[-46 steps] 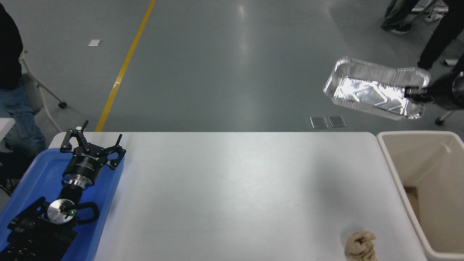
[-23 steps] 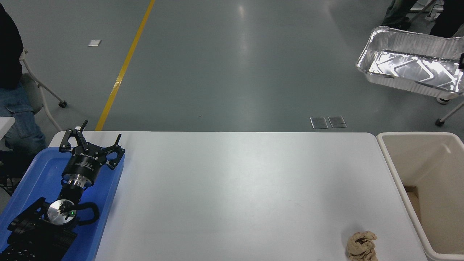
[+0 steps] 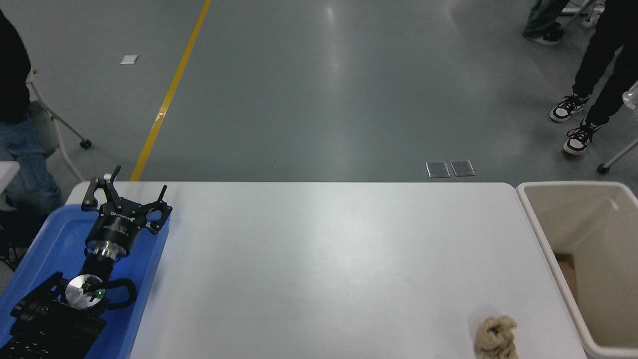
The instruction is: Pick up foil plate and place in dustbin
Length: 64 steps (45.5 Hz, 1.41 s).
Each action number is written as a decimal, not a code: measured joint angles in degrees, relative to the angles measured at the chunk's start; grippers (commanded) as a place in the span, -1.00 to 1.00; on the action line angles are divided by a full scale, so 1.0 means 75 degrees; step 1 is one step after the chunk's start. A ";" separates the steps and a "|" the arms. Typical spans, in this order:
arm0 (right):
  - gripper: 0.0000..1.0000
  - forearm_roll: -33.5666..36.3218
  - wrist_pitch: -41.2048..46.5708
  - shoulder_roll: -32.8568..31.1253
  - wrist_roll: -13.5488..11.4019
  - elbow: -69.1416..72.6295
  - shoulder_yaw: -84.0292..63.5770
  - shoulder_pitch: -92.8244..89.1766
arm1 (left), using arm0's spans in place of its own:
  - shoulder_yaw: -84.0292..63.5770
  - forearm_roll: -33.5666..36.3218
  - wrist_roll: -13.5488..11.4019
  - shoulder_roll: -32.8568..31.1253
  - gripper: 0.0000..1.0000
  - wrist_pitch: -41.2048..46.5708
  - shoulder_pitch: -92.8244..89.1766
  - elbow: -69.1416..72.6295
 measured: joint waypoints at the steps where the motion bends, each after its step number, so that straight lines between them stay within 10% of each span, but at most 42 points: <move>1: -1.00 0.0064 -0.0059 0.0021 0.0000 -0.0165 0.0311 -0.0400 | 0.0000 0.0000 -0.0002 0.0000 0.99 0.0000 -0.0001 0.0000; 36: -1.00 0.3177 -0.1480 0.3229 -0.0024 -0.3557 0.4194 -0.6968 | -0.0004 0.0000 -0.0018 -0.0011 0.99 0.0000 -0.0008 -0.0001; 37: -0.93 0.3194 -0.1492 0.3256 -0.0025 -0.3571 0.4204 -0.6990 | -0.0004 0.0000 -0.0018 -0.0011 0.99 0.0000 -0.0008 -0.0001; 38: 0.06 0.3209 -0.1500 0.3281 -0.0024 -0.3580 0.4215 -0.7009 | -0.0004 0.0000 -0.0018 -0.0011 0.99 0.0000 -0.0008 0.0000; 42: 1.00 0.3268 -0.1527 0.3367 -0.0025 -0.3619 0.4327 -0.7087 | -0.0008 0.0000 -0.0018 -0.0011 0.99 0.0000 -0.0008 0.0000; 64: 1.00 0.3158 -0.1471 0.3462 -0.0007 -0.3532 0.4641 -0.6926 | -0.0015 0.0000 -0.0019 -0.0012 0.99 0.0000 -0.0008 0.0000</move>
